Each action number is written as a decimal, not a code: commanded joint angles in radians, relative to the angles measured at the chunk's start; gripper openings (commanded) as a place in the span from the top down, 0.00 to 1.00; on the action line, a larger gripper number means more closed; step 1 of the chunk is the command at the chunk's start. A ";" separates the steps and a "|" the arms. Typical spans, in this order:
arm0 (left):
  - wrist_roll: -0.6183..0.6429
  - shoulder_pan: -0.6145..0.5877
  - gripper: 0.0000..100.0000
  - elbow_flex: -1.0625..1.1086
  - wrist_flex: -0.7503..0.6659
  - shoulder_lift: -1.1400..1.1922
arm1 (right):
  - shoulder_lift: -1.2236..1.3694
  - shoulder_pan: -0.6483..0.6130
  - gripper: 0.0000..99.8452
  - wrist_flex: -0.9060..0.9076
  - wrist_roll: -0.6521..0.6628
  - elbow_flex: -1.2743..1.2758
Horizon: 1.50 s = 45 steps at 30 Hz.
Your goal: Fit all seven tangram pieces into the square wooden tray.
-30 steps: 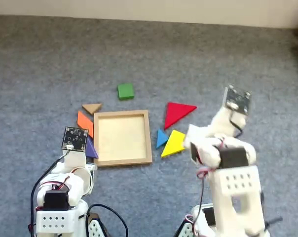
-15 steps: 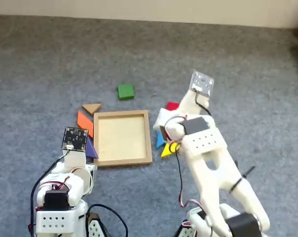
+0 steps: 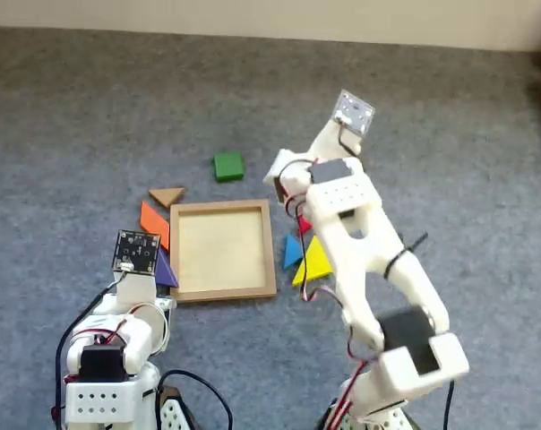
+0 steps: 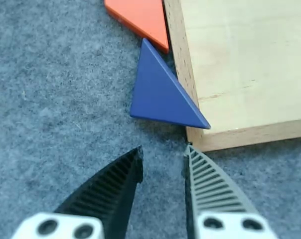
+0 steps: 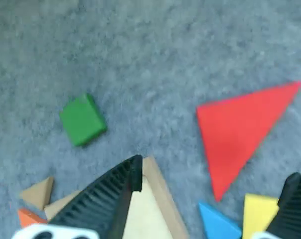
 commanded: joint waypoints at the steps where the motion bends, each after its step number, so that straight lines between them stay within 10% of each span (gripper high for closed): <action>1: -0.005 0.013 0.86 0.021 0.005 -0.054 | 0.073 0.039 0.59 -0.019 -0.011 -0.137; 45: -0.005 0.013 0.86 0.021 0.005 -0.054 | 0.461 0.094 0.66 0.180 -0.106 -0.453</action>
